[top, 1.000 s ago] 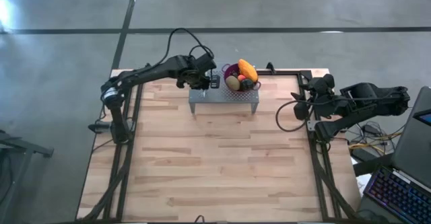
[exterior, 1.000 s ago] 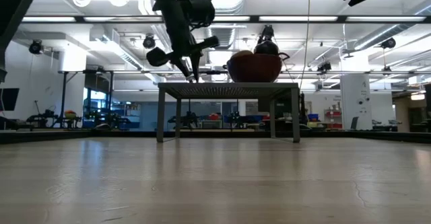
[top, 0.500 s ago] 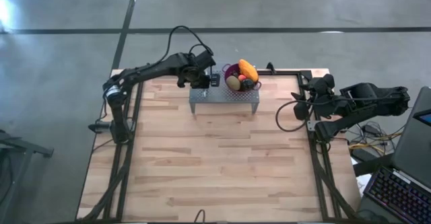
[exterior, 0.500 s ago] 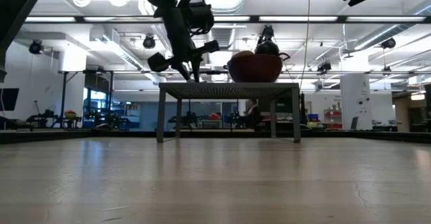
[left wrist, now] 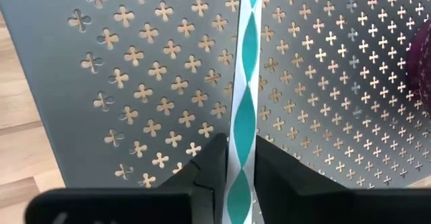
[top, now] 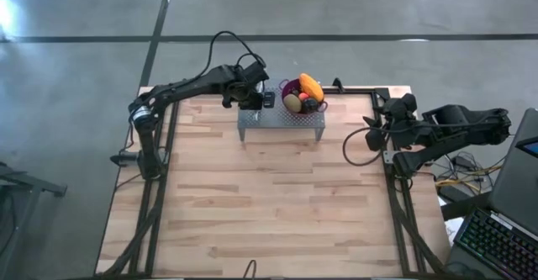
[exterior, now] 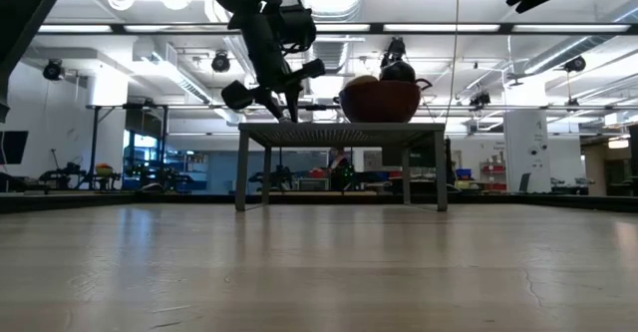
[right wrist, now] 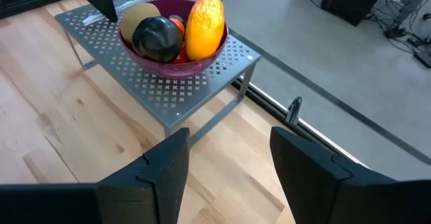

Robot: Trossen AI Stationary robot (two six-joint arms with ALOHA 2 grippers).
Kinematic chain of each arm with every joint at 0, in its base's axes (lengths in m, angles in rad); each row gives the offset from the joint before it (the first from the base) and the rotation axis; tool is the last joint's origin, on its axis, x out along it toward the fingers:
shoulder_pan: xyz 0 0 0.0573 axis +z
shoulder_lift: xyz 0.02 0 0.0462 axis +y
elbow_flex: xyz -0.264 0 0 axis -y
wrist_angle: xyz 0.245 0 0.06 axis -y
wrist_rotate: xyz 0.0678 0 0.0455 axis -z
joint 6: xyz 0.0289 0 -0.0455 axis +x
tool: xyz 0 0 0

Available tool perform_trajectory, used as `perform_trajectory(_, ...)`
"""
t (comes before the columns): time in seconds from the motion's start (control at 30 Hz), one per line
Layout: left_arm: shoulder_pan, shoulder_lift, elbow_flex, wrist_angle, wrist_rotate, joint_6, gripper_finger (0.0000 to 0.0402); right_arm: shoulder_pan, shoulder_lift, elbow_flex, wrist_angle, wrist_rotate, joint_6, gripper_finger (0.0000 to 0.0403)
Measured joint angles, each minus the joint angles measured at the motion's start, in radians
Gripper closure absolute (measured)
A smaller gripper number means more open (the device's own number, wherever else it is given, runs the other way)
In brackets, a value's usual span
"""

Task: Pick & Place Fruit
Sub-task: Put the table knife on the shelf, then return to Home Position

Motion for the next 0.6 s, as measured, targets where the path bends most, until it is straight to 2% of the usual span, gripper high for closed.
perform_trajectory(0.3,0.0,0.001,-0.001,0.001,0.011,0.006,0.0287,0.0,0.0,-0.009,0.0,0.0,0.0,0.0203)
perform_trajectory(0.47,0.012,-0.005,0.019,-0.026,0.062,0.044,0.028,0.0,0.0,-0.009,0.0,0.0,0.0,0.0194)
perform_trajectory(0.6,0.015,-0.031,0.047,-0.101,0.063,0.069,0.0283,0.0,0.0,-0.011,0.001,0.0,0.001,0.0189)
